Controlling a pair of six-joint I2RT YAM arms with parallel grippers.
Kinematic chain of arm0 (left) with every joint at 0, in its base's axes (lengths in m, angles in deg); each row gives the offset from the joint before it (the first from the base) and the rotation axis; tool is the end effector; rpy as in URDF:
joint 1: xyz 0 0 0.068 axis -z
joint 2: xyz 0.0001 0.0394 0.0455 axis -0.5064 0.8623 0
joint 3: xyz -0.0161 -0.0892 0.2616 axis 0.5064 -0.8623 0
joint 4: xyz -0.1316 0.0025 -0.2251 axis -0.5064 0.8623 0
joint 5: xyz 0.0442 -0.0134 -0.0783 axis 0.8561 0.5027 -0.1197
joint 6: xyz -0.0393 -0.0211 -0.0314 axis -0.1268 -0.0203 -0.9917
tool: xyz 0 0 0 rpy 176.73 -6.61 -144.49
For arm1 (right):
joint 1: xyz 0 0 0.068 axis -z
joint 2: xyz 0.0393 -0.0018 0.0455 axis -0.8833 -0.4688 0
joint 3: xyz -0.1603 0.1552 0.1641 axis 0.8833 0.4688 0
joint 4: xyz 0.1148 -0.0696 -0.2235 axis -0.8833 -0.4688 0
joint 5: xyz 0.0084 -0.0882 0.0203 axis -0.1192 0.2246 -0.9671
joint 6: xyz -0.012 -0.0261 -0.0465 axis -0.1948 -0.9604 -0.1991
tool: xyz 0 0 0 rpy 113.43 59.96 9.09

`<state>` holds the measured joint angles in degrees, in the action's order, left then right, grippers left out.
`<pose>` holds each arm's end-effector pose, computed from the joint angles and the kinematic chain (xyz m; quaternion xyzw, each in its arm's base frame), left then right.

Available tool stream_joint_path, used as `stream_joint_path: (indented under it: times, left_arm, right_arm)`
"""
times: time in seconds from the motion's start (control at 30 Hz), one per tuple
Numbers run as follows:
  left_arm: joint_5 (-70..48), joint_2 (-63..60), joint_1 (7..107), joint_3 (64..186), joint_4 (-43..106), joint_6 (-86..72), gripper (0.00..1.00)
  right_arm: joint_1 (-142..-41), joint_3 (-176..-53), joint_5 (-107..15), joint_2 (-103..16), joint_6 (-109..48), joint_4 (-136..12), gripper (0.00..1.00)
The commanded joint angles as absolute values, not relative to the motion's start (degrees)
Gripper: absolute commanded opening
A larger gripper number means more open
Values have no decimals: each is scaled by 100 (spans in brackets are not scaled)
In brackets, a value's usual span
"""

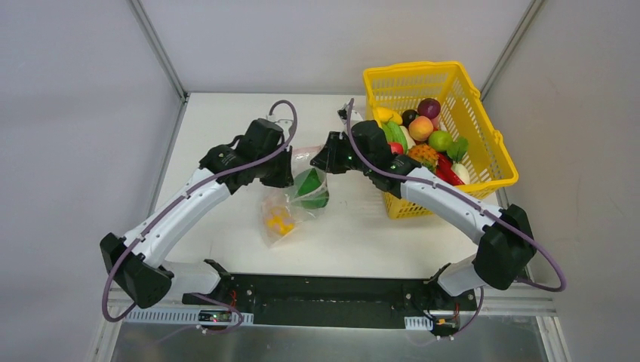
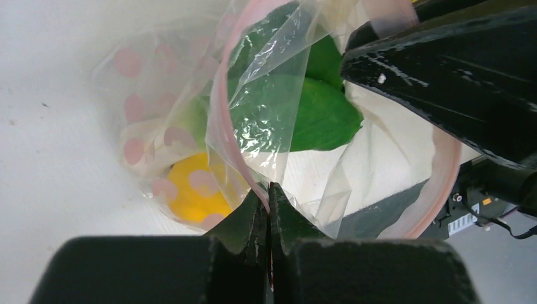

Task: Place the food in the zip-top bag and seal the zipper
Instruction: Adjust the zipper food storage bag at the center of the board, then pick up the fake vegetable from the bin.

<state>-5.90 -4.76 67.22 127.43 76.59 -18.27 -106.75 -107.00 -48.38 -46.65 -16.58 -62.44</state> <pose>0.2107 -0.1601 0.3644 0.1183 0.9029 -0.2288 0.3441 0.2446 0.2508 0.3382 -0.2168 0.7717 0.3789 0.4625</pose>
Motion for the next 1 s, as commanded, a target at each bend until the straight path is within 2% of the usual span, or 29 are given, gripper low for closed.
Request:
stream_joint_path:
  times: [0.0, 0.23, 0.4, 0.6, 0.67, 0.8, 0.97]
  left_arm:
    - [-478, -1323, 6786, 13120, 7383, -1900, 0]
    - [-416, -1940, 6783, 12964, 7317, -1823, 0]
    - [-453, -1849, 6785, 12890, 7375, -1823, 0]
    - [-528, -1719, 6783, 12754, 7272, -1890, 0]
    - [-555, -1705, 6782, 12677, 7211, -1929, 0]
    - [-642, -1745, 6786, 12517, 7099, -2008, 0]
    - [-789, -1805, 6785, 12340, 6922, -2084, 0]
  right_arm:
    - [-10664, -11010, -4979, -4433, -1692, -6150, 22]
    - [-10527, -11002, -4629, -3978, -2281, -6955, 38]
    - [-10507, -11155, -4642, -3623, -2480, -7282, 65]
    - [-10473, -11376, -4892, -3095, -2800, -7353, 69]
    - [-10452, -11440, -4405, -2963, -2983, -7458, 69]
    - [-10132, -11542, -2588, -2890, -3575, -7643, 74]
    - [-8989, -11803, -1985, -3248, -3681, -8028, 79]
